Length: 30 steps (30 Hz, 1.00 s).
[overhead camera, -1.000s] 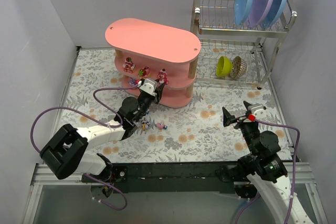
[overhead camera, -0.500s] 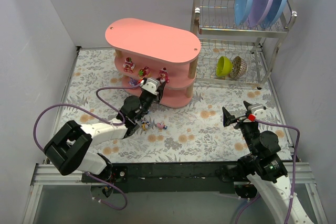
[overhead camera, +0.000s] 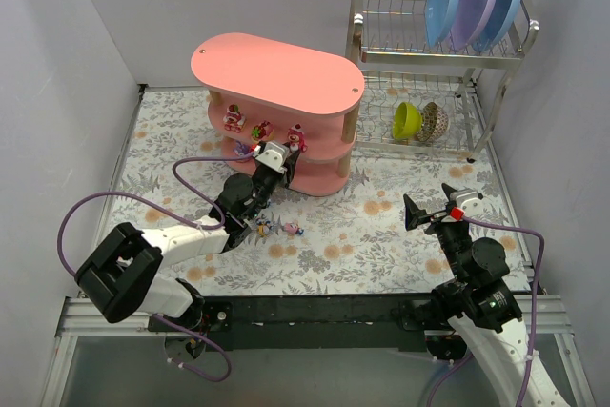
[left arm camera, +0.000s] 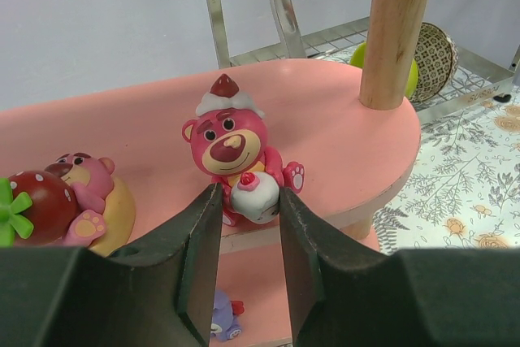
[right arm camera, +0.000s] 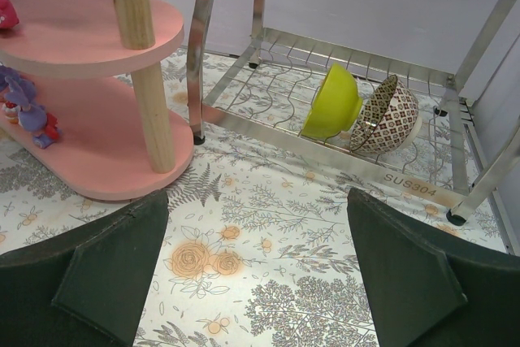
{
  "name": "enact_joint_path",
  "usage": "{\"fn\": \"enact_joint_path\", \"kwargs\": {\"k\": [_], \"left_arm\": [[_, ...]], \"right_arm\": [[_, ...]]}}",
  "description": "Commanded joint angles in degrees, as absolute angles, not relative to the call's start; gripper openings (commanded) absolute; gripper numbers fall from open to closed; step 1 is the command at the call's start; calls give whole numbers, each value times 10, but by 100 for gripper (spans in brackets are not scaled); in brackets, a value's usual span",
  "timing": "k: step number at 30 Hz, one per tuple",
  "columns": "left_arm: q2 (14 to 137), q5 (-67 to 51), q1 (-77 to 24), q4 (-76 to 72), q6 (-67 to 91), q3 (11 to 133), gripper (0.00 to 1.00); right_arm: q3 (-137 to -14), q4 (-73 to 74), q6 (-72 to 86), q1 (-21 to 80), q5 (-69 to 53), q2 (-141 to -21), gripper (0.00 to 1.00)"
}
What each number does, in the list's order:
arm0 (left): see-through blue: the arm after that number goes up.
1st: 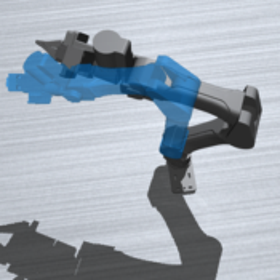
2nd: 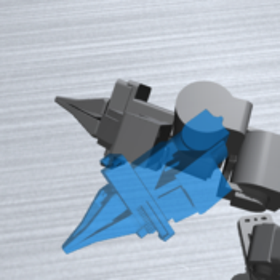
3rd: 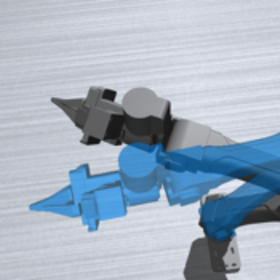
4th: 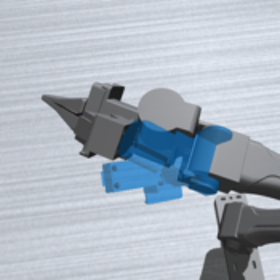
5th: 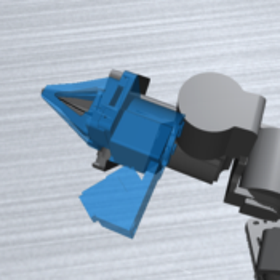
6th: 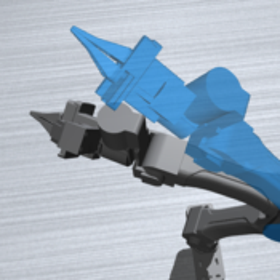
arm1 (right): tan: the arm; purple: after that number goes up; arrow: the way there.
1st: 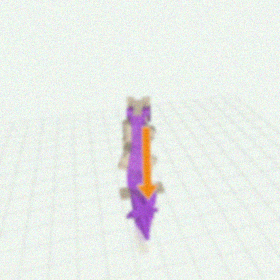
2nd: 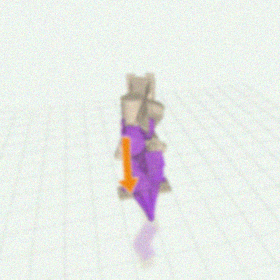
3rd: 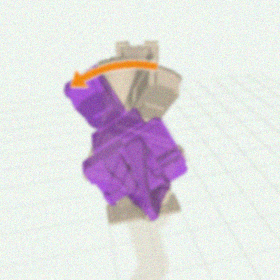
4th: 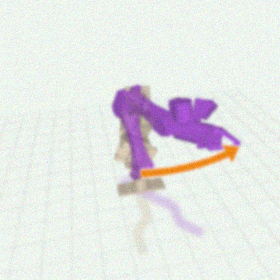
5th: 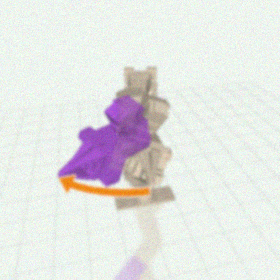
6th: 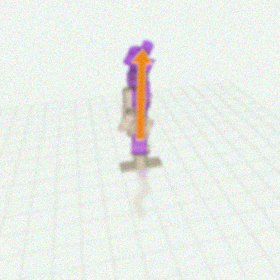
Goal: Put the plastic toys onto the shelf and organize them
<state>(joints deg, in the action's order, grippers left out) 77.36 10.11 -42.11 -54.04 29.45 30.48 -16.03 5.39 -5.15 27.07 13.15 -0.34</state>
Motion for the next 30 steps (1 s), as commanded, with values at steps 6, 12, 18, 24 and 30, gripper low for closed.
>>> {"fn": "enact_joint_path", "kwargs": {"k": [6, 12, 18, 24, 30], "left_arm": [[762, 108, -419, -467, 307, 298, 24], [766, 116, -418, -457, 308, 303, 27], [768, 118, -418, -447, 316, 306, 29], [769, 119, -419, -433, 324, 311, 32], [771, 130, -418, -423, 327, 315, 33]], "right_arm": [[-163, 21, -56, 273, 134, 114, 98], [-162, 21, -55, 273, 134, 114, 98], [-162, 20, -55, 273, 134, 114, 98], [-163, 21, -56, 273, 133, 114, 98], [-163, 20, -57, 273, 134, 114, 98]]}}
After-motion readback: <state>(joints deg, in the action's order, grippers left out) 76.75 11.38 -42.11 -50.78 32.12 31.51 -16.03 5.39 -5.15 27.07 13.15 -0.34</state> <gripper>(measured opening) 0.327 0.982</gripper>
